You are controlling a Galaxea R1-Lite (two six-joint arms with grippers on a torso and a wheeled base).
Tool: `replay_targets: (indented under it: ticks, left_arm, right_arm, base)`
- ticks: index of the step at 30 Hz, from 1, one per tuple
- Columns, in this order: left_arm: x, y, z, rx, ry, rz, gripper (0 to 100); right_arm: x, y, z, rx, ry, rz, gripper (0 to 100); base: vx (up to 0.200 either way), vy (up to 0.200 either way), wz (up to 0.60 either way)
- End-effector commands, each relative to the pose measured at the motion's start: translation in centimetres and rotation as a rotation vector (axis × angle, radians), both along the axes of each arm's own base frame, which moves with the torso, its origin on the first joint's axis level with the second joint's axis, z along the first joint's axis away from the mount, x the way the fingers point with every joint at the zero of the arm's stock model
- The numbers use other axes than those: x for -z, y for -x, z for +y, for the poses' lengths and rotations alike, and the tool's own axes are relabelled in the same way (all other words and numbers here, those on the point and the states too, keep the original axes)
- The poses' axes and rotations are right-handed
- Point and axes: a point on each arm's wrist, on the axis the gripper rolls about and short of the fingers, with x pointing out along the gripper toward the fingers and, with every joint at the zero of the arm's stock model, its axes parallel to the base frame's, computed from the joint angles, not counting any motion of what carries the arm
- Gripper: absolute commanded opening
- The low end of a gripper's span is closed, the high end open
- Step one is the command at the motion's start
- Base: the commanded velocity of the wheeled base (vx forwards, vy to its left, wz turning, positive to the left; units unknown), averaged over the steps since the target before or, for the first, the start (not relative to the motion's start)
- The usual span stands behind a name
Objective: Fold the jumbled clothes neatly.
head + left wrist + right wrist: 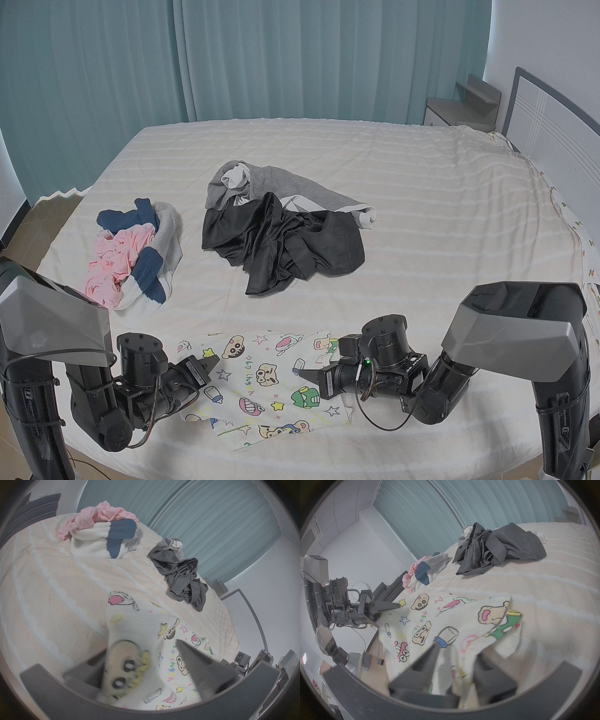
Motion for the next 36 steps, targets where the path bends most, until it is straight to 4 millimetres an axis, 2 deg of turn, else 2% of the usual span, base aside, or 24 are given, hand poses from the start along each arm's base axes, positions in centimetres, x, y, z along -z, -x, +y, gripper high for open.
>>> replay_targets:
  ticks: [1, 8, 10, 14, 18, 21, 24, 25, 26, 27, 28, 31, 32, 33, 36]
  left_arm:
    - [0.5, 0.0, 0.0, -0.013, -0.014, 0.012, 100]
    - [0.1, -0.1, 0.3, -0.039, -0.045, -0.010, 100]
    - [-0.3, 0.2, 0.9, -0.047, -0.076, -0.023, 100]
    - [-0.9, 0.8, 1.5, -0.056, -0.086, -0.040, 100]
    - [-2.7, 2.2, 2.9, -0.095, -0.066, -0.106, 100]
    - [-4.8, 3.3, 3.8, -0.124, -0.042, -0.173, 100]
    - [-5.3, 3.6, 4.0, -0.131, -0.036, -0.192, 100]
    - [-8.5, 5.1, 4.5, -0.143, 0.012, -0.328, 100]
    - [-8.5, 5.1, 4.5, -0.143, 0.012, -0.328, 100]
    - [-11.0, 6.4, 4.8, -0.146, 0.049, -0.454, 100]
    - [-12.0, 7.0, 4.9, -0.138, 0.060, -0.502, 100]
    - [-13.9, 9.3, 4.7, -0.061, 0.066, -0.584, 100]
    - [-13.9, 9.3, 4.7, -0.061, 0.066, -0.584, 100]
    - [-14.9, 11.1, 4.4, 0.015, 0.093, -0.615, 100]
    - [-15.5, 14.2, 4.1, 0.134, 0.110, -0.627, 100]
  right_arm:
    - [0.1, 0.2, 0.1, -0.003, 0.003, 0.002, 100]
    - [-1.2, -0.2, -0.8, 0.066, 0.009, -0.032, 100]
    - [-2.6, -0.1, -2.3, 0.099, 0.002, -0.044, 100]
    - [-4.1, 0.7, -4.2, 0.129, 0.003, -0.044, 100]
    - [-7.1, 2.4, -7.5, 0.202, -0.006, -0.074, 100]
    - [-9.8, 3.5, -9.5, 0.304, -0.012, -0.142, 100]
    - [-10.3, 3.8, -9.9, 0.326, -0.013, -0.156, 100]
    - [-13.2, 6.0, -12.0, 0.412, -0.035, -0.225, 100]
    - [-13.2, 6.0, -12.0, 0.412, -0.035, -0.225, 100]
    - [-15.4, 8.4, -13.6, 0.443, -0.073, -0.284, 100]
    - [-16.3, 9.5, -14.2, 0.456, -0.086, -0.306, 100]
    - [-18.1, 12.6, -16.1, 0.513, -0.099, -0.348, 100]
    - [-18.1, 12.6, -16.1, 0.513, -0.099, -0.348, 100]
    - [-18.8, 14.5, -17.4, 0.569, -0.085, -0.358, 100]
    - [-19.9, 17.7, -19.3, 0.654, -0.078, -0.389, 100]
  base:
    - [0.000, 0.000, 0.00]
    - [0.000, 0.000, 0.00]
    - [0.000, 0.000, 0.00]
    - [0.000, 0.000, 0.00]
    - [0.000, 0.000, 0.00]
    - [0.000, 0.000, 0.00]
    - [0.000, 0.000, 0.00]
    - [0.000, 0.000, 0.00]
    - [0.000, 0.000, 0.00]
    - [0.000, 0.000, 0.00]
    - [0.000, 0.000, 0.00]
    - [0.000, 0.000, 0.00]
    - [0.000, 0.000, 0.00]
    - [0.000, 0.000, 0.00]
    - [0.000, 0.000, 0.00]
